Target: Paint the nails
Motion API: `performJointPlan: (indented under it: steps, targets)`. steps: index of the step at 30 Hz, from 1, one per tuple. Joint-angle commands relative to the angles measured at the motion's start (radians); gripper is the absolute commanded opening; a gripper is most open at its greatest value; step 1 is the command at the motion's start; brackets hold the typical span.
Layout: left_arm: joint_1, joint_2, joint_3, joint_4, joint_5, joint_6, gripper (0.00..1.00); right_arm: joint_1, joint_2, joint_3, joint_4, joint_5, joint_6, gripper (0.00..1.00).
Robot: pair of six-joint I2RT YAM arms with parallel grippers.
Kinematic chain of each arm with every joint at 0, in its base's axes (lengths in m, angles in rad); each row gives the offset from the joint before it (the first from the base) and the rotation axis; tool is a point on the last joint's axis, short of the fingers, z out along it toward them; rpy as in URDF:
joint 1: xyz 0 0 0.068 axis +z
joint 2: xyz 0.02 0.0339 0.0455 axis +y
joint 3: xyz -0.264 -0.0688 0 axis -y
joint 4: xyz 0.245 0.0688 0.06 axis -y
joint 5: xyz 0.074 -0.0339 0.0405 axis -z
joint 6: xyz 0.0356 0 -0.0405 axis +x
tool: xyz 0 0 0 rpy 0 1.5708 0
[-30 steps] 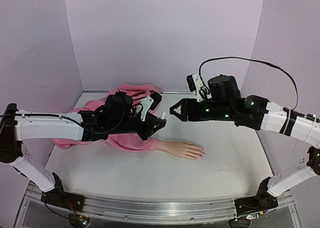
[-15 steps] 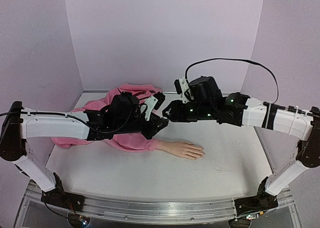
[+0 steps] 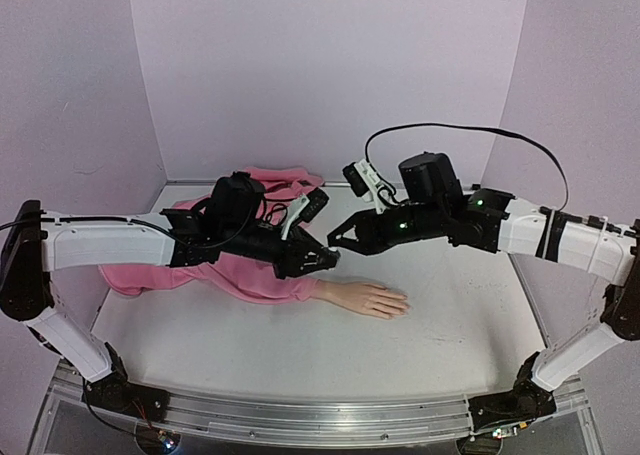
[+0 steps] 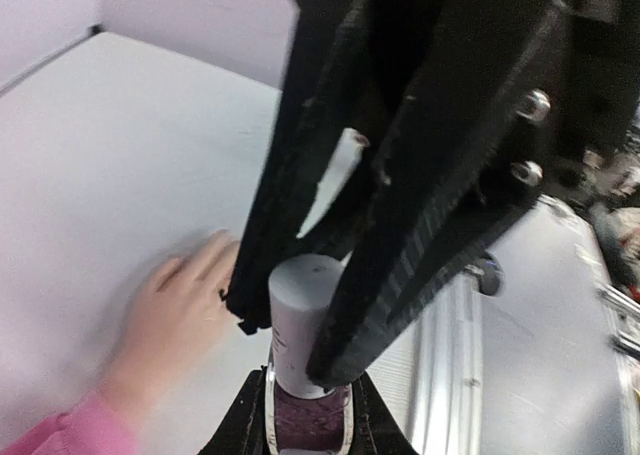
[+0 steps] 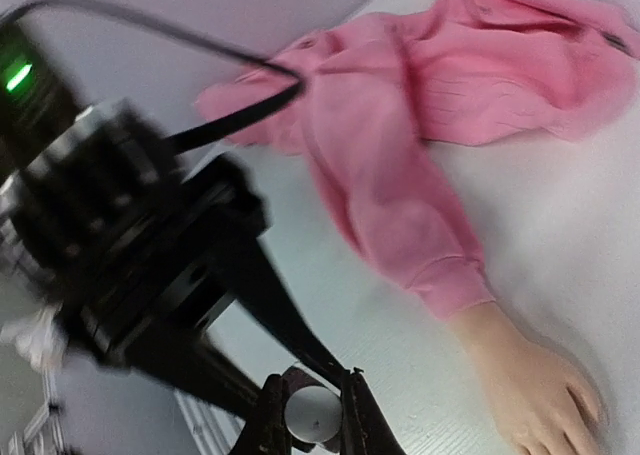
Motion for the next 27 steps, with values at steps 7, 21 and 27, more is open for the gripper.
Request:
performJointPlan:
  steps: [7, 21, 27]
  targets:
    - [0.036, -0.086, 0.027, 0.117, 0.63, 0.06, 0.0, -0.029, -0.107, -0.075, 0.038, -0.673, -0.324, 0.0]
    - [-0.052, -0.054, -0.005, 0.096, -0.371, 0.075, 0.0, -0.029, -0.157, -0.028, -0.056, 0.196, 0.19, 0.98]
    - [-0.074, -0.023, 0.025, 0.087, -0.47, 0.074, 0.0, -0.028, -0.168, -0.038, -0.041, 0.258, 0.2, 0.98]
